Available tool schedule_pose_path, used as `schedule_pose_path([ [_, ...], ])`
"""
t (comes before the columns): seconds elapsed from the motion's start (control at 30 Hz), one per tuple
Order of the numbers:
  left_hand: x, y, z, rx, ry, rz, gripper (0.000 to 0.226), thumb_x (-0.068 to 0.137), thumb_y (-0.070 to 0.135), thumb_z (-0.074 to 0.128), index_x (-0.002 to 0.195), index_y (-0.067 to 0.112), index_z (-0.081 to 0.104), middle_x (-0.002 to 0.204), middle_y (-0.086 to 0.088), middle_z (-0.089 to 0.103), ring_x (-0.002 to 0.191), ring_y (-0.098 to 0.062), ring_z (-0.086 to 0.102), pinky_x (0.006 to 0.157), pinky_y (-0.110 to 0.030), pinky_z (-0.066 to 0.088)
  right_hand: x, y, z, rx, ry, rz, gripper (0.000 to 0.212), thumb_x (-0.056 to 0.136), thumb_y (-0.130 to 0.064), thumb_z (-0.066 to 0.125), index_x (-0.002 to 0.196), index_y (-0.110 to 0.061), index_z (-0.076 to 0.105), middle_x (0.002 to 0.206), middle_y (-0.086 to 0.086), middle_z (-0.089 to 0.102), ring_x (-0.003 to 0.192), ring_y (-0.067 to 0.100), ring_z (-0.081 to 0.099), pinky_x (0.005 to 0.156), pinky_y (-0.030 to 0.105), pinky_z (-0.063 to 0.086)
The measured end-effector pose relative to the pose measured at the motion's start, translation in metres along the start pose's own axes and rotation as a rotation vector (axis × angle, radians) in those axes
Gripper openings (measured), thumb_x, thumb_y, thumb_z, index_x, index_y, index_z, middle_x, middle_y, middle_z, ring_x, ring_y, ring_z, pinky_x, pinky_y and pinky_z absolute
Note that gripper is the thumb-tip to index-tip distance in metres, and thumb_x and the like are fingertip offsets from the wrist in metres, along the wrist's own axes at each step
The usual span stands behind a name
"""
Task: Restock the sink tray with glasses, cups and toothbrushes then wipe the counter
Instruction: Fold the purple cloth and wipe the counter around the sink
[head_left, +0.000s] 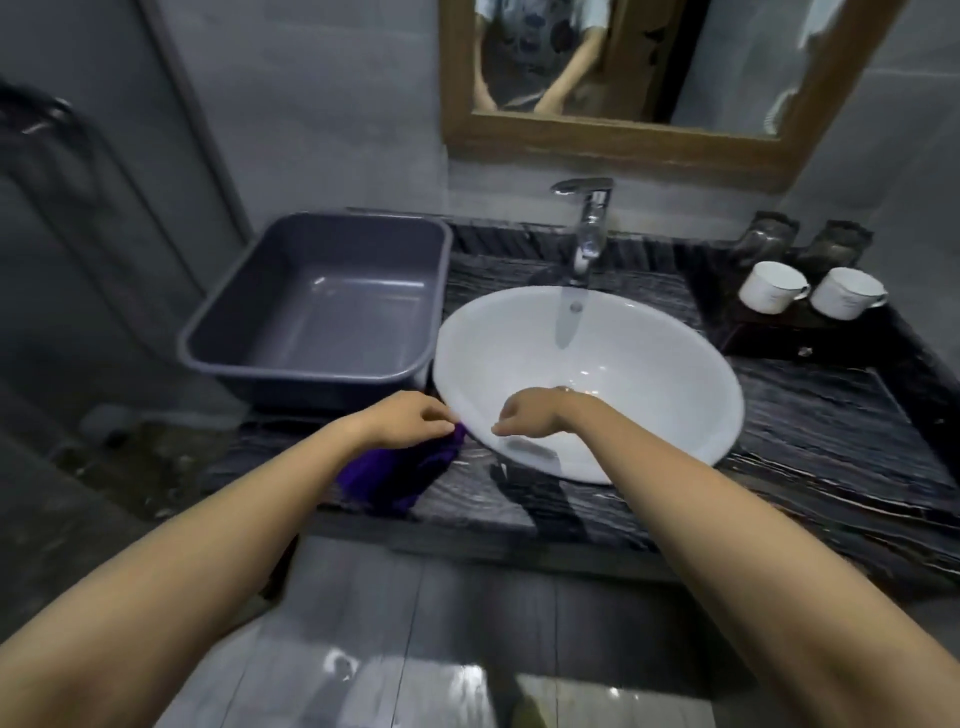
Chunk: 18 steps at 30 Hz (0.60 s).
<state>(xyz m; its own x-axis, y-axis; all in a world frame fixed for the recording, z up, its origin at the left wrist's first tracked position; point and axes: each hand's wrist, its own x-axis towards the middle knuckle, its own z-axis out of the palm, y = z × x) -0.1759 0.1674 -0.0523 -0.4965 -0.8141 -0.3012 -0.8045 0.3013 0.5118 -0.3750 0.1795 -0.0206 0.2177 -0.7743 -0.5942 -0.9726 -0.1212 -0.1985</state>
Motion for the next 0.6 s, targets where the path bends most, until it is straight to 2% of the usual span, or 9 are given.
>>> schedule_pose_path([
  [0.13, -0.027, -0.044, 0.006, -0.087, 0.163, -0.105, 0.030, 0.085, 0.019, 0.060, 0.115, 0.015, 0.064, 0.120, -0.003, 0.066, 0.108, -0.013, 0.060, 0.094, -0.018, 0.039, 0.023, -0.042, 0.018, 0.034, 0.140, -0.122, 0.040, 0.094, -0.031, 0.051, 0.122, -0.004, 0.059, 0.126, 0.017, 0.061, 0.116, 0.032, 0.055, 0.095, 0.033, 0.041],
  [0.23, -0.037, -0.062, 0.020, -0.102, 0.255, -0.178, 0.043, 0.083, 0.015, 0.061, 0.125, 0.011, 0.055, 0.130, -0.009, 0.059, 0.120, -0.020, 0.055, 0.104, -0.028, 0.039, 0.041, -0.062, 0.039, 0.053, 0.254, -0.174, 0.041, 0.089, -0.029, 0.058, 0.123, -0.007, 0.053, 0.126, 0.016, 0.059, 0.118, 0.036, 0.051, 0.099, 0.039, 0.042],
  [0.33, -0.037, -0.069, 0.035, -0.049, 0.282, -0.182, 0.057, 0.082, 0.018, 0.063, 0.134, 0.009, 0.043, 0.138, -0.013, 0.049, 0.127, -0.026, 0.046, 0.108, -0.031, 0.032, 0.053, -0.071, 0.063, 0.015, 0.330, -0.152, 0.048, 0.086, -0.027, 0.061, 0.129, -0.009, 0.049, 0.130, 0.015, 0.055, 0.121, 0.036, 0.047, 0.098, 0.042, 0.043],
  [0.43, -0.032, -0.070, 0.050, -0.027, 0.275, -0.184, 0.067, 0.079, 0.023, 0.066, 0.138, 0.012, 0.037, 0.138, -0.013, 0.045, 0.124, -0.030, 0.043, 0.108, -0.035, 0.032, 0.057, -0.070, 0.085, -0.007, 0.398, -0.127, 0.038, 0.089, -0.024, 0.057, 0.123, -0.007, 0.055, 0.128, 0.017, 0.054, 0.118, 0.035, 0.050, 0.097, 0.041, 0.044],
  [0.5, -0.030, -0.070, 0.056, 0.022, 0.266, -0.191, 0.064, 0.078, 0.026, 0.067, 0.135, 0.016, 0.041, 0.132, -0.011, 0.045, 0.122, -0.028, 0.042, 0.106, -0.037, 0.034, 0.055, -0.068, 0.088, 0.068, 0.422, -0.122, 0.033, 0.092, -0.023, 0.051, 0.121, -0.010, 0.059, 0.125, 0.016, 0.056, 0.116, 0.035, 0.053, 0.097, 0.040, 0.044],
  [0.6, -0.028, -0.068, 0.057, 0.085, 0.332, -0.168, 0.042, 0.079, 0.030, 0.066, 0.118, 0.017, 0.058, 0.120, -0.008, 0.050, 0.116, -0.027, 0.044, 0.102, -0.039, 0.037, 0.048, -0.060, 0.077, 0.198, 0.415, -0.128, 0.030, 0.093, -0.026, 0.051, 0.117, -0.016, 0.064, 0.123, 0.012, 0.059, 0.115, 0.033, 0.055, 0.096, 0.040, 0.044],
])
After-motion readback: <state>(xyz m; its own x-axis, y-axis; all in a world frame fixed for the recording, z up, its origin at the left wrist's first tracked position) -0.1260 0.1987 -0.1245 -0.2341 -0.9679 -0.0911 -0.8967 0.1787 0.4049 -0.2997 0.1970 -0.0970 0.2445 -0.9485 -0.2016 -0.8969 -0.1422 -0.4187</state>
